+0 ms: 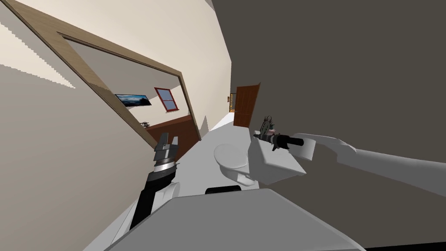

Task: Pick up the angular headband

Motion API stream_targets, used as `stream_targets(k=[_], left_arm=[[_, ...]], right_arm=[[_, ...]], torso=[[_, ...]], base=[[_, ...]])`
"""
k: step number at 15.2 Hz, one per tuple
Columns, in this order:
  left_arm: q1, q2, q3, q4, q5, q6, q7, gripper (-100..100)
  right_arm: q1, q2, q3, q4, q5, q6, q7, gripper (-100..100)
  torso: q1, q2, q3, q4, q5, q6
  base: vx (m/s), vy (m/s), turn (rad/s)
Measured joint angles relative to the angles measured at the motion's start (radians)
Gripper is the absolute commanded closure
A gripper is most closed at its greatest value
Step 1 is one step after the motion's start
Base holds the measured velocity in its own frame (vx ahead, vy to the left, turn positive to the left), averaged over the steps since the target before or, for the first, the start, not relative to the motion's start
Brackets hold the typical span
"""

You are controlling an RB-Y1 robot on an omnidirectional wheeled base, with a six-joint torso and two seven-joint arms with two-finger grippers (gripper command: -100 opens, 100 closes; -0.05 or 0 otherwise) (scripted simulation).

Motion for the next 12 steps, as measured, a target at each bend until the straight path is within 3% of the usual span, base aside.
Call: stream_targets(k=[12], left_arm=[[0.0,0.0,0.0,0.0,0.0,0.0,0.0,0]], right_arm=[[-0.021,-0.272,0.059,0.009,-0.129,0.147,-0.01,-100]], torso=[[-0.002,0.001,0.0,0.0,0.0,0.0]], base=[[-0.014,-0.032,0.091]])
